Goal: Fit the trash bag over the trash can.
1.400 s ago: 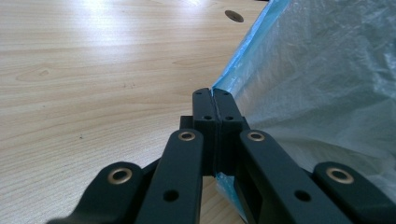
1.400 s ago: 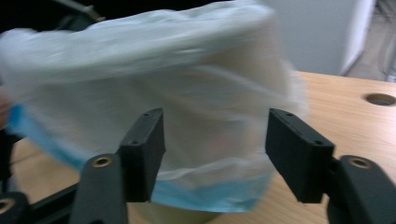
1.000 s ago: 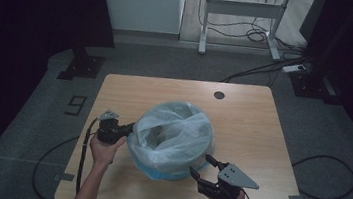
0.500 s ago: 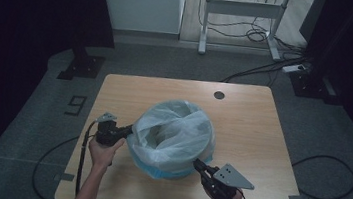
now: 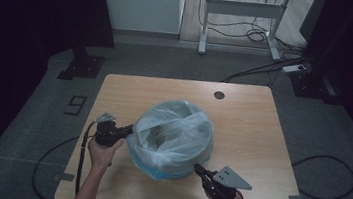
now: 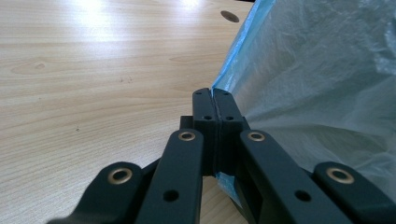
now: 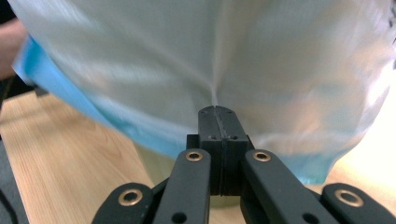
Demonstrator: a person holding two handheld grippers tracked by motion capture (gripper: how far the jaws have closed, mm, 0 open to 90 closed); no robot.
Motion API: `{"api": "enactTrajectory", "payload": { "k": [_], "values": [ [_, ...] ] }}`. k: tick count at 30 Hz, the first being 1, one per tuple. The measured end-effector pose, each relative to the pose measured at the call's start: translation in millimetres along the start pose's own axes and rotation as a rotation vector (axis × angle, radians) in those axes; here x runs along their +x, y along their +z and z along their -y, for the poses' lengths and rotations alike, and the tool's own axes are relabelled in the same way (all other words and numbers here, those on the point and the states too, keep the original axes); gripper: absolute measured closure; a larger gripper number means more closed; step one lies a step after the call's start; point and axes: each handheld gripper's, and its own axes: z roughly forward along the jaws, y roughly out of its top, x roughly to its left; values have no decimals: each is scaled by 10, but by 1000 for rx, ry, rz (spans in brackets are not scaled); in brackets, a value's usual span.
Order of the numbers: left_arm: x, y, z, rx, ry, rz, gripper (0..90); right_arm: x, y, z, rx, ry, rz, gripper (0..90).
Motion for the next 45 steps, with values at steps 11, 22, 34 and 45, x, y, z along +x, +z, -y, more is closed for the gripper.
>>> {"api": "enactTrajectory", "payload": {
  "k": [11, 22, 34, 45],
  "values": [
    [7, -18, -2, -2, -1, -1, 891, 119, -4, 38, -10, -4, -51, 785],
    [-15, -20, 0, -2, 1, 3, 891, 359, -12, -152, -43, -25, -200, 665],
    [-27, 3, 4, 3, 4, 4, 891, 363, 49, -159, -38, -3, -255, 589],
    [-25, -13, 3, -2, 3, 5, 891, 495, 146, -248, -38, -40, -305, 582]
  ]
}}
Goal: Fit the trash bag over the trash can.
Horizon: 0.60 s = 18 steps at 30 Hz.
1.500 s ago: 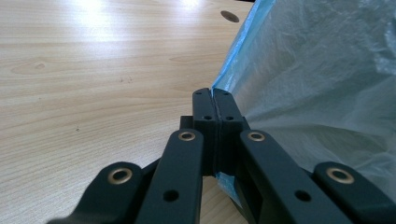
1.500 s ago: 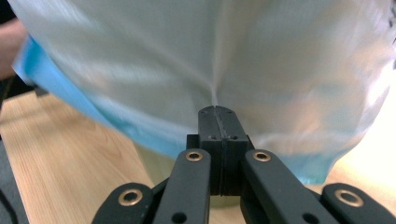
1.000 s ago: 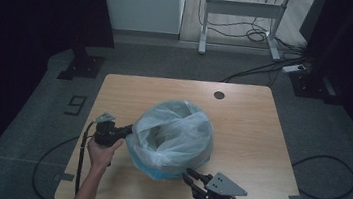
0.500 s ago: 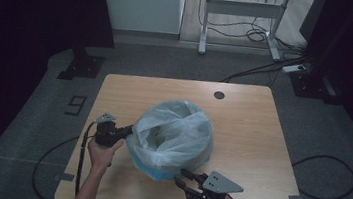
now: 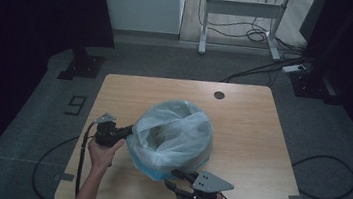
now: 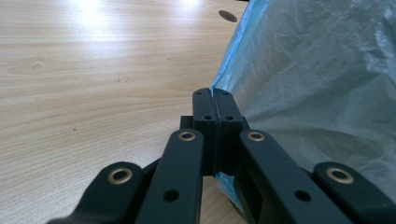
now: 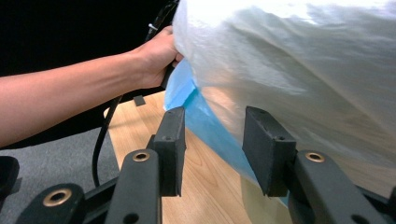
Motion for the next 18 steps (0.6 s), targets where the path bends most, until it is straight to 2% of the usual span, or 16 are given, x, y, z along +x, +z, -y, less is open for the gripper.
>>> {"api": "enactTrajectory", "payload": {
  "k": [7, 13, 18],
  "values": [
    [-3, 3, 2, 0, 1, 1, 891, 19, 81, 22, 25, -2, -17, 586],
    [-3, 6, 1, 0, -1, 1, 891, 25, 121, 51, 49, -15, -8, 622],
    [-2, 5, 1, -1, -2, 1, 891, 36, 136, 65, 73, -36, -12, 838]
  ]
}}
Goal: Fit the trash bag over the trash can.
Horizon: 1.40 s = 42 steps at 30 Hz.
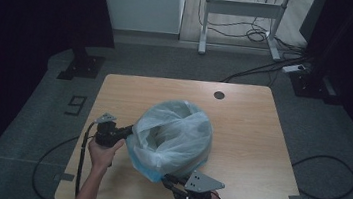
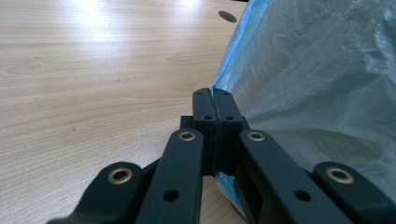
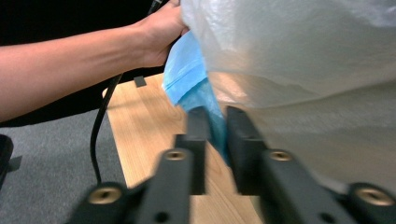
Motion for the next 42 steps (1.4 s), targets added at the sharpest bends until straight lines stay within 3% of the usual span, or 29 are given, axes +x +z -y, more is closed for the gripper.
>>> {"api": "enactTrajectory", "payload": {
  "k": [2, 10, 23, 32, 39, 42],
  "values": [
    [0, -1, 0, 0, 0, 0, 891, -1, -3, 5, -1, -1, -13, 888],
    [0, -14, -2, 1, 1, -2, 891, -66, -82, 85, 1, 41, -30, 891],
    [-11, 31, 3, 20, -2, 0, 891, -227, -166, 354, 116, 135, -11, 891],
    [-14, 31, 3, 23, -2, 0, 890, -260, -146, 421, 150, 147, -13, 891],
    [-10, 20, 2, 19, -2, -3, 889, -251, -143, 419, 135, 144, -8, 889],
    [-10, 15, 1, 18, -3, -3, 888, -237, -167, 399, 105, 148, -7, 836]
  ]
}}
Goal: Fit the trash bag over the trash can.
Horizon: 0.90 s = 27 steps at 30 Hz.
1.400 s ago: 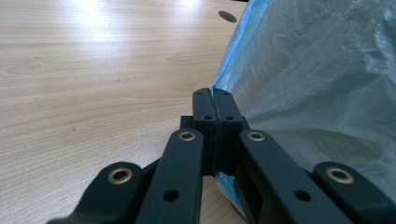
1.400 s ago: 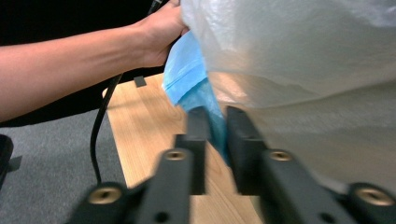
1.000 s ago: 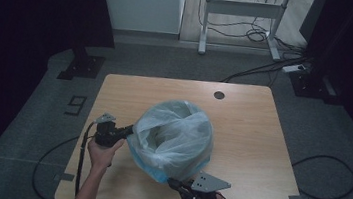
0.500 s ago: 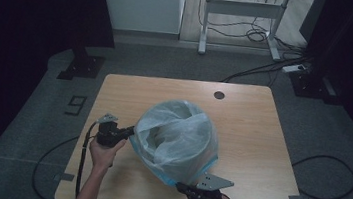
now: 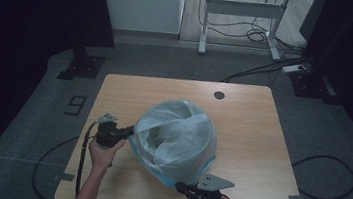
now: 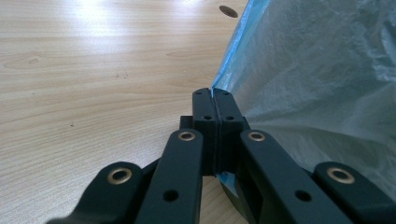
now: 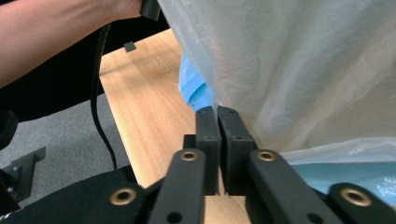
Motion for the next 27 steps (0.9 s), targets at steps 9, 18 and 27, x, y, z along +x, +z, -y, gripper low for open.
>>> {"api": "enactTrajectory", "payload": {
  "k": [9, 18, 27],
  "values": [
    [-11, -114, -8, -62, 15, -26, 717, 21, -154, -28, -81, 21, 34, 620],
    [-49, -328, 14, -104, 71, -24, 437, -24, -342, 37, -136, 43, 61, 597],
    [-131, -596, 44, -161, 173, 59, 366, -124, -496, 116, -185, 73, 81, 545]
  ]
}}
